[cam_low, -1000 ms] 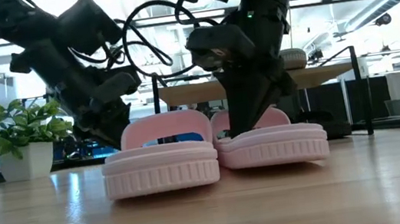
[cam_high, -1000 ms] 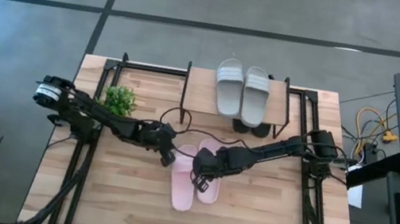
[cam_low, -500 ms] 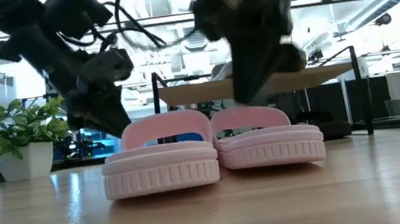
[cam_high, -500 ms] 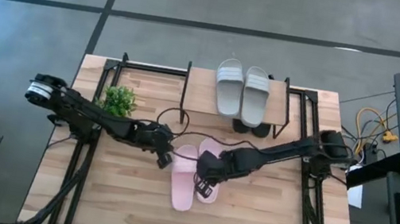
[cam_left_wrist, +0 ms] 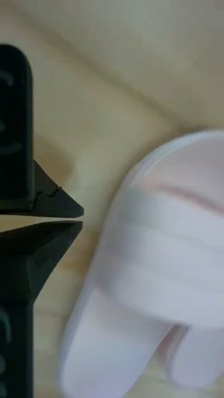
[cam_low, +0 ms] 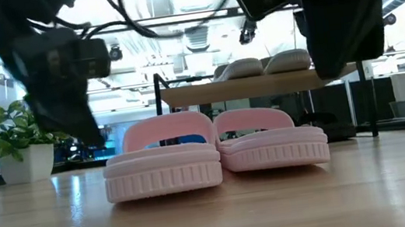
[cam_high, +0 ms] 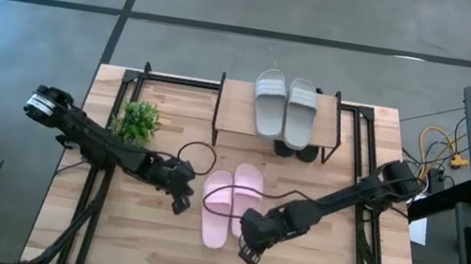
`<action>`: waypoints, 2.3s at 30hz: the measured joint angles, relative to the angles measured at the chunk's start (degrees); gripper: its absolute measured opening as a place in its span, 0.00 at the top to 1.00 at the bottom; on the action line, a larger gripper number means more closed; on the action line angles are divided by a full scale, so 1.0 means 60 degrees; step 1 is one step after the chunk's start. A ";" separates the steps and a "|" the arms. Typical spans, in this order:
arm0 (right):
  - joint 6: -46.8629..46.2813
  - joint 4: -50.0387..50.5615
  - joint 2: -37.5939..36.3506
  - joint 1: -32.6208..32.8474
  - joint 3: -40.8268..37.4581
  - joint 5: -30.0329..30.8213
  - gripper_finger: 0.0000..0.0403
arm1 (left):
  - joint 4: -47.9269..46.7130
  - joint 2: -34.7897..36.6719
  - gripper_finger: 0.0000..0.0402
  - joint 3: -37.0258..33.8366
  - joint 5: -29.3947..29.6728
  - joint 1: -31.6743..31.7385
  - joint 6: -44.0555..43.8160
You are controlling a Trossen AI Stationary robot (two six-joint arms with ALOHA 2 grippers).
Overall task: Pick and place slides into the shelf
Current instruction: Move the right pink slipper under the shelf, then move the left pink slipper under the shelf
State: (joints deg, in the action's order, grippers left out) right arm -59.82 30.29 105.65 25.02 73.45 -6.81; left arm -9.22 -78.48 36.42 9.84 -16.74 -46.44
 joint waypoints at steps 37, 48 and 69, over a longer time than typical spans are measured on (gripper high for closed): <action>0.1317 0.0544 0.1235 -0.1720 -0.0269 0.3673 0.97 | 0.0202 -0.0696 0.98 -0.0028 0.0451 -0.0913 -0.1197; 0.2751 -0.0094 0.1214 -0.2517 -0.0049 0.3192 0.97 | 0.0195 -0.0696 0.98 -0.0031 0.0693 -0.0899 -0.1193; 0.2248 -0.2048 0.1002 -0.0985 0.0029 -0.0833 0.97 | 0.2042 -0.2247 0.98 0.0071 0.0364 -0.0648 -0.0999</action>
State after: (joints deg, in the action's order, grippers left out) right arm -46.33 18.00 111.66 19.11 73.63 -11.81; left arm 3.03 -91.96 36.84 12.03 -20.62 -52.44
